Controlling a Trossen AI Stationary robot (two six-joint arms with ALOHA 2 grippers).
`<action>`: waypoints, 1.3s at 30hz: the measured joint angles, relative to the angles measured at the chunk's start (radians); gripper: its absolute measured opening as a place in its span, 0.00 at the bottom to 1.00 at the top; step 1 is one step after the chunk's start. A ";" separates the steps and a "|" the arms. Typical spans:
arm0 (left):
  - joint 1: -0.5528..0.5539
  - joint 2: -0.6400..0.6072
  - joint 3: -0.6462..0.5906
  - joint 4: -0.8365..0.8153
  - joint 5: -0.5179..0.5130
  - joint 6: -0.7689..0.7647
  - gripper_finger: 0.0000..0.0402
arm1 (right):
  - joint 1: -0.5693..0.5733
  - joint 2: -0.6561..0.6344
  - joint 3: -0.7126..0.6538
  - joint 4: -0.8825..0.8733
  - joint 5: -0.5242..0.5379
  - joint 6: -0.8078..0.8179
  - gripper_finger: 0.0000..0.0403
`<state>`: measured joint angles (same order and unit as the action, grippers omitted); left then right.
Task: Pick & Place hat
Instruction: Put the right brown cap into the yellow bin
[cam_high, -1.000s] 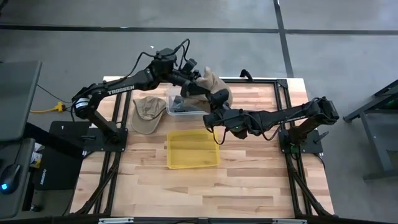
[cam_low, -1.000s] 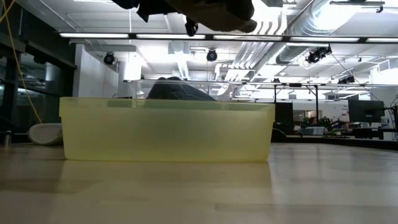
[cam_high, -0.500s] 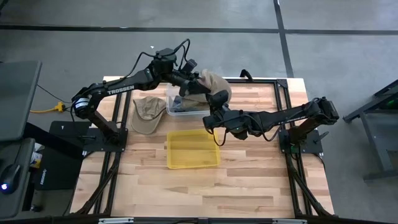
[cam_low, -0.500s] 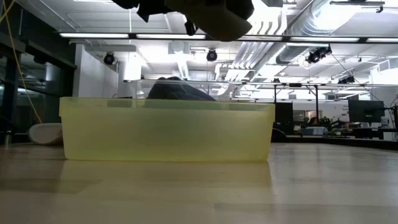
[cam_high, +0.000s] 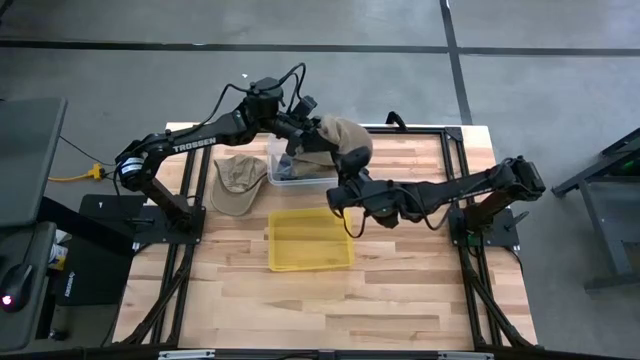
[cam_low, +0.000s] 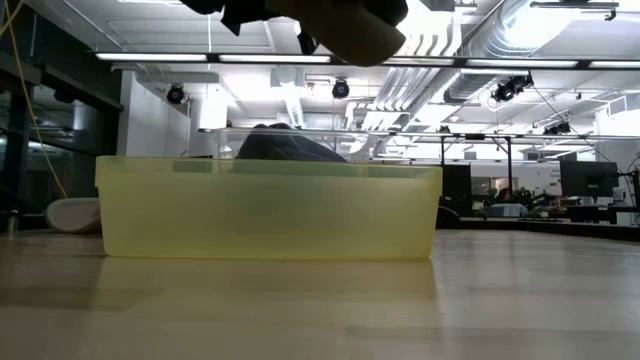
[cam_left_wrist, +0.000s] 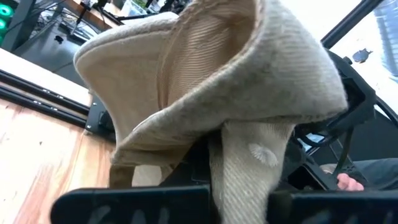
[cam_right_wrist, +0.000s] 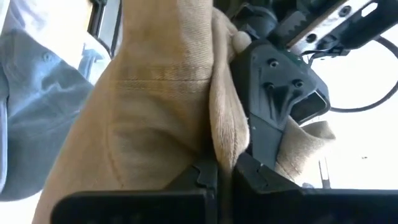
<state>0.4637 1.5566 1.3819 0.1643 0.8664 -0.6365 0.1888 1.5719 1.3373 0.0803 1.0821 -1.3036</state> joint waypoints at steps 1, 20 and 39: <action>0.000 0.000 0.000 0.000 0.002 0.000 0.00 | 0.004 0.000 0.000 0.005 0.001 0.007 0.03; 0.000 0.000 0.000 0.001 0.005 0.027 0.00 | 0.053 -0.001 0.000 0.014 0.156 0.184 0.44; 0.000 -0.067 0.000 -0.125 0.018 0.154 0.00 | 0.174 -0.011 0.000 0.017 0.251 0.350 0.51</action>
<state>0.4641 1.4899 1.3819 0.0395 0.8839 -0.4826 0.3632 1.5610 1.3376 0.0968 1.3328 -0.9536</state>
